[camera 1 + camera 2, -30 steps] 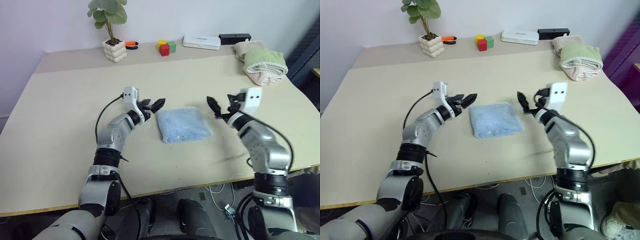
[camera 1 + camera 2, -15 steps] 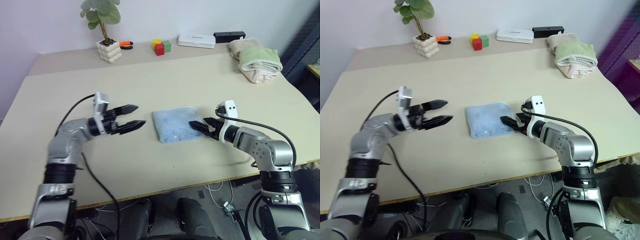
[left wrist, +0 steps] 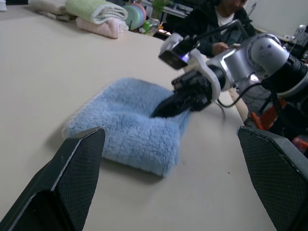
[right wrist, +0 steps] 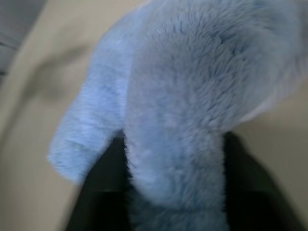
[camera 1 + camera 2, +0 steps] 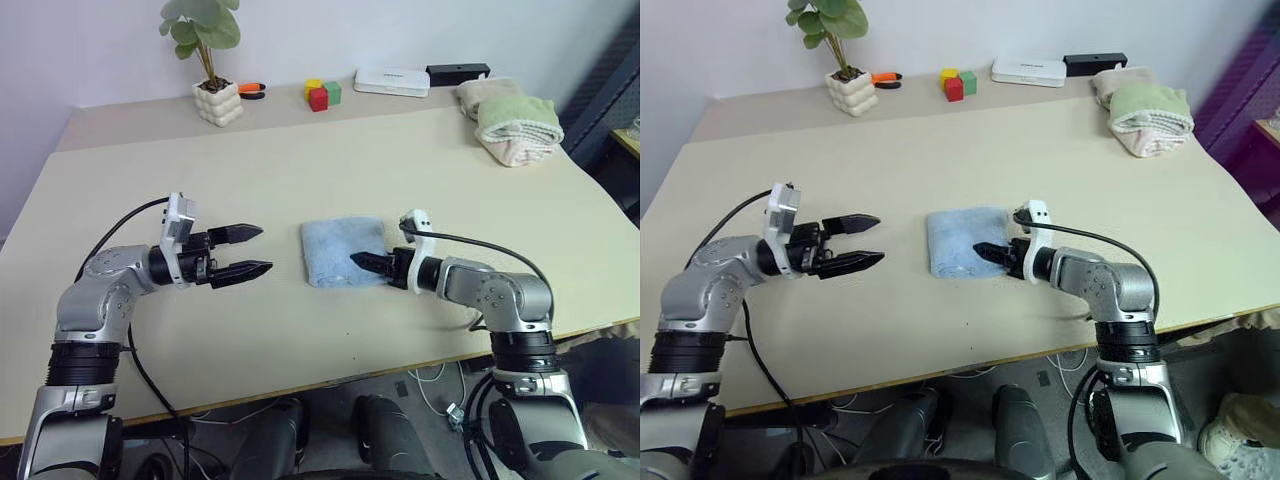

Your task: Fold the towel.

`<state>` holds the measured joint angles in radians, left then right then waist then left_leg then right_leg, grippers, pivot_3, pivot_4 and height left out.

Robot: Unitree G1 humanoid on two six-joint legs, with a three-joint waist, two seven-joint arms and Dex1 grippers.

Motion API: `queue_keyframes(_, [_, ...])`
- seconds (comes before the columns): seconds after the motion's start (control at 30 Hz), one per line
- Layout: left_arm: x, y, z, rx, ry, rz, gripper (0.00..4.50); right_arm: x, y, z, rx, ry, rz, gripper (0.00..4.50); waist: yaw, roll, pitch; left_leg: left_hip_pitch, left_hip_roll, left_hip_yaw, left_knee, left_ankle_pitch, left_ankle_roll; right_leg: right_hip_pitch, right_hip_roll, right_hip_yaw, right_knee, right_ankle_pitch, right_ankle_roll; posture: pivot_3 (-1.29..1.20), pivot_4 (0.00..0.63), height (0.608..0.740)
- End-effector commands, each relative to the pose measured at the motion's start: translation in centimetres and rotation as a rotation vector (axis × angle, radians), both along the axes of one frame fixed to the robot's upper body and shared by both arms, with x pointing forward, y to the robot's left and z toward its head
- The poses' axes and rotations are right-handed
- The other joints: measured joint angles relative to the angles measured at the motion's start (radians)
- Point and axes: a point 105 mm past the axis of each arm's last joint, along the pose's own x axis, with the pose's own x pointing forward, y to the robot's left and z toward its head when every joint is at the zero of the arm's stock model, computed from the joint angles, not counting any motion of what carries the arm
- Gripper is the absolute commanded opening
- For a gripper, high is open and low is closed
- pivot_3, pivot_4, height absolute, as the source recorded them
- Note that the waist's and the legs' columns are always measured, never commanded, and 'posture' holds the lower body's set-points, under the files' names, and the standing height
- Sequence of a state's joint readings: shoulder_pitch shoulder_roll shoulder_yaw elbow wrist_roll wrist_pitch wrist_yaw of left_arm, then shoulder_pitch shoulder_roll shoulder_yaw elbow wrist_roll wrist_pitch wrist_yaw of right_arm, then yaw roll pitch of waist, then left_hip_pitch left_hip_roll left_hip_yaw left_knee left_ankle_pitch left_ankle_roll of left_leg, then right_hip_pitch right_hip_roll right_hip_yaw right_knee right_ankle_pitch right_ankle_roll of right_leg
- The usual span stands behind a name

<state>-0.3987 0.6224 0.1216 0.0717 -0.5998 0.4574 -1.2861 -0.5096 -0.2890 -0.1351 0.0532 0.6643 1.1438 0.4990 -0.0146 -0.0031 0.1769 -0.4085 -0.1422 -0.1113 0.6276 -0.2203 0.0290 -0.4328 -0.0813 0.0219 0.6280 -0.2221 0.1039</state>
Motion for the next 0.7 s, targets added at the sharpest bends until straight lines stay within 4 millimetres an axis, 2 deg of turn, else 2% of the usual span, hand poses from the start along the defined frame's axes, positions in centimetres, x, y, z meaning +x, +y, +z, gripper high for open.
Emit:
queue_keyframes(0.03, [-0.1,-0.3,0.7,-0.008,-0.038,-0.002,4.5,1.4,-0.7,3.4,0.165,-0.038,-0.06,0.06,0.001,0.0,0.0,0.0,0.0,0.0,0.0,0.0,0.0,0.0,0.0,0.0,0.0,0.0,0.0,0.0,0.15,0.74])
queue_keyframes(0.17, [0.3,-0.6,0.7,-0.011,-0.049,0.001,4.5,2.4,-3.2,7.4,0.403,-0.072,-0.166,0.06,0.008,0.0,0.0,0.0,0.0,0.0,0.001,0.0,0.0,0.0,0.0,0.0,0.0,0.0,0.0,0.0,0.15,0.74])
queue_keyframes(0.23, [0.6,-0.8,0.8,-0.014,-0.056,-0.001,4.5,3.1,-5.9,8.4,0.475,-0.096,-0.297,0.06,0.008,0.0,0.0,0.0,0.0,0.0,0.0,0.0,0.0,0.0,0.0,0.0,0.0,0.0,0.0,0.0,0.15,0.74])
queue_keyframes(0.4, [1.1,-1.5,1.4,-0.035,-0.084,-0.018,4.5,3.0,-14.2,8.7,0.477,-0.17,-0.699,0.06,0.01,0.0,0.0,0.0,0.0,0.0,0.0,0.0,0.0,0.001,0.0,0.0,-0.001,0.0,0.0,0.0,0.15,0.74])
queue_keyframes(0.6, [2.3,-1.9,1.8,-0.067,-0.079,-0.018,4.5,1.1,-20.1,8.7,0.418,-0.197,-1.024,0.06,-0.001,0.001,0.0,0.0,0.0,0.001,0.0,0.001,0.001,0.0,0.0,0.001,0.001,0.0,0.0,0.0,0.15,0.74])
queue_keyframes(0.7, [1.7,-2.2,1.7,-0.061,-0.074,-0.089,4.5,0.4,-21.8,8.3,0.39,-0.188,-1.152,0.06,-0.002,0.002,0.0,0.0,0.0,0.001,-0.001,0.001,0.001,-0.001,0.0,0.001,0.001,0.0,0.0,0.0,0.15,0.74])
